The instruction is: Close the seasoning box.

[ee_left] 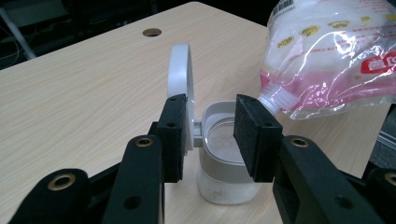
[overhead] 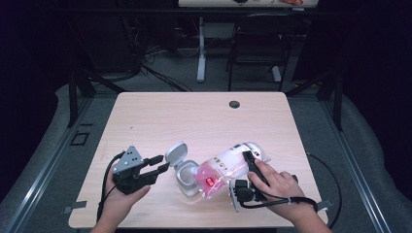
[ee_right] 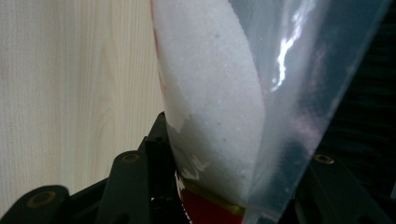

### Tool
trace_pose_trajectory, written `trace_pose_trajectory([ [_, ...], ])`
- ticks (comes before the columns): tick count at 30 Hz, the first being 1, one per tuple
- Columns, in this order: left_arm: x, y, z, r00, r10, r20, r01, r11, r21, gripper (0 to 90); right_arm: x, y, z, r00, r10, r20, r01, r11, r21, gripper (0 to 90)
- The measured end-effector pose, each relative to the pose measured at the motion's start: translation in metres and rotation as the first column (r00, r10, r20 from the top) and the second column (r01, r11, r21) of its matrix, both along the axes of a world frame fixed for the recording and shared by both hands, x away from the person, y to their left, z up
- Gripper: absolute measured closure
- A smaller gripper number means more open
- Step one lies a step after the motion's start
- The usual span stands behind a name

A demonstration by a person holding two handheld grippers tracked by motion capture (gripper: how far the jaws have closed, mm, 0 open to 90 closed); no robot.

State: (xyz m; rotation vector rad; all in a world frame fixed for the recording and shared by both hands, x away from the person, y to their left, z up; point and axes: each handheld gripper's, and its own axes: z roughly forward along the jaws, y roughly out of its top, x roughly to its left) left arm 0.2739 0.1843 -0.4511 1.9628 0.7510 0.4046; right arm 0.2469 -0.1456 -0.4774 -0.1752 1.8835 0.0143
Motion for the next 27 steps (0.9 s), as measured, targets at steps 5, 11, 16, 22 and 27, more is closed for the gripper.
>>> trace_pose_trajectory([
  [5, -0.002, -0.007, -0.003, 0.9998, -0.02, -0.01, 0.02, 0.9997, 0.013, 64.7, 0.0, 0.0, -0.002, 1.0, 0.005, -0.004, -0.005, 0.9999, 0.014, 53.1],
  [11, -0.006, -0.018, -0.009, 0.9983, -0.058, -0.013, 0.058, 0.9974, 0.043, 63.5, 0.0, 0.001, -0.002, 1.0, 0.004, -0.005, -0.004, 1.0, 0.004, 53.2],
  [16, -0.011, -0.027, -0.012, 0.9969, -0.078, -0.012, 0.078, 0.9947, 0.067, 60.5, 0.0, 0.002, 0.0, 1.0, 0.003, -0.003, -0.003, 1.0, -0.001, 53.2],
  [22, -0.016, -0.036, -0.019, 0.9949, -0.1, -0.011, 0.1, 0.9917, 0.08, 57.7, 0.001, 0.004, 0.001, 0.9999, 0.001, -0.013, -0.001, 1.0, 0.0, 53.2],
  [27, -0.019, -0.045, -0.026, 0.9941, -0.108, -0.002, 0.108, 0.989, 0.101, 56.9, 0.002, 0.006, 0.0, 0.9999, 0.002, -0.014, -0.002, 0.9999, -0.012, 53.2],
])
